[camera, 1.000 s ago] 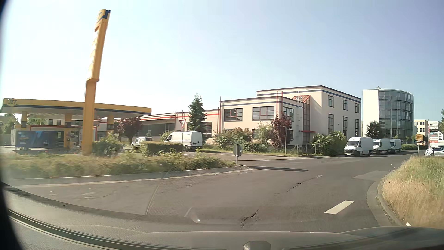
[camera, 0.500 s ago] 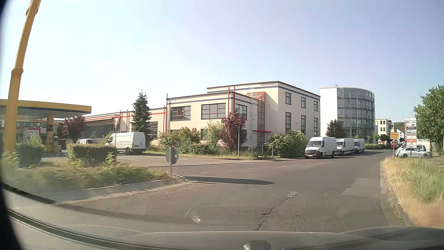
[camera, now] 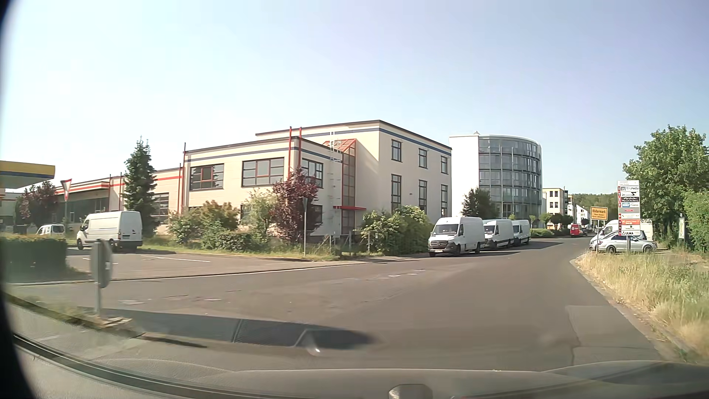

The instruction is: Follow the waypoints while adhering to traffic rules and regulations

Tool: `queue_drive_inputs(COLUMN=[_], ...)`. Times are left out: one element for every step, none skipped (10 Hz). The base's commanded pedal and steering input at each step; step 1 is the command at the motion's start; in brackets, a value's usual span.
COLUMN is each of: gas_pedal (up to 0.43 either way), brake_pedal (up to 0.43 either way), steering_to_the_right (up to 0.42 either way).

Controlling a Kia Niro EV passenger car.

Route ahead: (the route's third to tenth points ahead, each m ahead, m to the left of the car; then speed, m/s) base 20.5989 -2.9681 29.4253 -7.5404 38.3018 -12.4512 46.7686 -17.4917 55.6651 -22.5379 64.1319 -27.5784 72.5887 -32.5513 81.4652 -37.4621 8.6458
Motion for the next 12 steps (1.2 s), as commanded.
queue_drive_inputs(gas_pedal=[0.138, 0.138, 0.138, 0.150, 0.157, 0.157, 0.157, 0.157, 0.157, 0.157, 0.157, 0.157], brake_pedal=[0.018, 0.018, 0.018, 0.018, 0.018, 0.018, 0.018, 0.018, 0.018, 0.018, 0.018, 0.018], steering_to_the_right=[0.139, 0.135, 0.131, 0.126, 0.122, 0.115, 0.109, 0.101, 0.096, 0.093, 0.089, 0.088])
